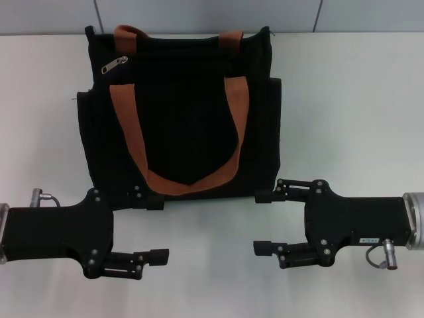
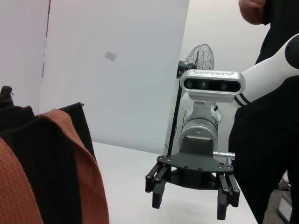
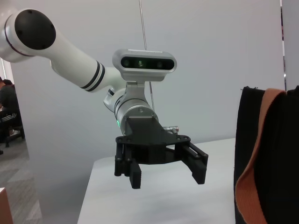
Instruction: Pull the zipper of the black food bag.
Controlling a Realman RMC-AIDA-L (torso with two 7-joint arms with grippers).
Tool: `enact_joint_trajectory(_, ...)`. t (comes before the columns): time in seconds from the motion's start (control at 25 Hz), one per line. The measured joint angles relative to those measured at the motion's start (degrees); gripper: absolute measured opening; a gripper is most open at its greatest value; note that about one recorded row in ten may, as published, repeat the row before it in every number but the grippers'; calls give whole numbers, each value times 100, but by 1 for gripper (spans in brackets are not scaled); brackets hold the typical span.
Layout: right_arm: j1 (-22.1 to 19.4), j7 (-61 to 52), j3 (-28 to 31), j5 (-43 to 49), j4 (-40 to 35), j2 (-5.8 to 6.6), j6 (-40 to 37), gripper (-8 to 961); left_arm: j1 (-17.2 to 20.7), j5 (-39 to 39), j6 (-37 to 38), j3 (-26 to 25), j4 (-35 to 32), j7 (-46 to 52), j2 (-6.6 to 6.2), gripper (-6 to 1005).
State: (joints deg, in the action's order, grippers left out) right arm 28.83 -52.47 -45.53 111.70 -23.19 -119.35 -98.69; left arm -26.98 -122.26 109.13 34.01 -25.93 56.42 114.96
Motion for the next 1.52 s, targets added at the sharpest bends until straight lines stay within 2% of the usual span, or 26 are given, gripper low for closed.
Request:
enact_joint_trajectory(0.48,0,0,1,0,-1,0,-10,787,0,21,6,-32,0,-34,20,812)
enact_joint_trajectory(0.72,5,0,32,0,-1,-5,-10,787,-18,227,135,-184,0,-143,127,803)
enact_joint_trajectory(0.76,5,0,43,0,0,-6,-10,787,-16,536,284,-207,19,-296,185,802)
enact_joint_trajectory(0.8,5,0,43,0,0,-6,-10,787,-16,536,284,-207,19,-296,185,800)
enact_joint_trajectory(0.88,7,0,51,0,6,-8,-7,787,91,1362,435,-233,51,-515,281,797)
enact_joint_trajectory(0.92,7,0,51,0,6,-8,-7,787,91,1362,435,-233,51,-515,281,796)
enact_joint_trajectory(0.96,8,0,54,0,11,-9,-2,788,206,2023,449,-236,89,-647,330,795)
enact_joint_trajectory(1.0,8,0,54,0,11,-9,-2,788,206,2023,449,-236,89,-647,330,793)
enact_joint_trajectory(1.04,9,0,56,0,15,-9,-2,788,346,2855,405,-237,277,-839,346,792)
enact_joint_trajectory(1.12,8,0,65,0,21,-9,-1,788,381,3086,375,-239,361,-890,345,789)
enact_joint_trajectory(1.16,9,0,69,0,24,-9,5,788,467,3793,206,-250,592,-1013,339,787)
enact_joint_trajectory(1.2,9,0,69,0,24,-9,5,788,467,3793,206,-250,592,-1013,339,786)
enact_joint_trajectory(1.32,9,0,72,0,25,-9,20,787,565,4496,-447,-329,710,-1056,341,782)
enact_joint_trajectory(1.36,8,0,71,-10,26,-9,27,787,580,4584,-1075,-385,680,-1063,329,780)
enact_joint_trajectory(1.44,5,0,71,-45,26,-9,29,787,576,4572,-1356,-389,651,-1059,308,777)
enact_joint_trajectory(1.52,1,-1,71,-59,26,-9,29,787,555,4410,-1818,-309,585,-1026,222,774)
